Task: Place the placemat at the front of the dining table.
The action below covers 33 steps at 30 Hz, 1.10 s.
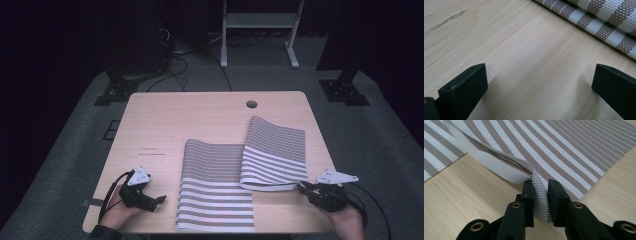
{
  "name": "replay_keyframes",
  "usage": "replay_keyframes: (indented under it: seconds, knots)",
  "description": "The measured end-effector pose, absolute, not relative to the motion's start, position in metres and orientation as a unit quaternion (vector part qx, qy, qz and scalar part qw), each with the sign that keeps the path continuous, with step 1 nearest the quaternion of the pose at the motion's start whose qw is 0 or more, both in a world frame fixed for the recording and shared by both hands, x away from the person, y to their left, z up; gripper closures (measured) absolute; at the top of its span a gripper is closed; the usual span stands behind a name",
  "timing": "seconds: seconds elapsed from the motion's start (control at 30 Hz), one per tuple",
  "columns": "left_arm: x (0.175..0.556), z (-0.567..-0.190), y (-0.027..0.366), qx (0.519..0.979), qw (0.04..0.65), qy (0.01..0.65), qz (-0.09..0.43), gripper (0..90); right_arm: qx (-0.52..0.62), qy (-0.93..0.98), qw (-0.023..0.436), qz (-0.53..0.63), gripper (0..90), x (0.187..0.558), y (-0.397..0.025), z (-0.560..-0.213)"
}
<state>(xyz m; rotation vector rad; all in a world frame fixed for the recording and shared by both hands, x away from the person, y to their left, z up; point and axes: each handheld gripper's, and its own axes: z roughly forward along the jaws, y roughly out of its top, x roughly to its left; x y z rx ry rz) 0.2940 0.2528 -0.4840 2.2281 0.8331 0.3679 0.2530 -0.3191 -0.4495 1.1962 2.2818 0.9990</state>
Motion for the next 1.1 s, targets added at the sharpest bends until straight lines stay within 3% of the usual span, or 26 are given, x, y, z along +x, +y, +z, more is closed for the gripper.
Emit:
replay_keyframes:
  seconds: [1.1]
  knots:
    - [0.294,-0.484,0.253,0.864,0.359,0.323,0.143,0.0,0.492,0.786,0.238,0.289,65.2,0.271,-0.354,-0.456]
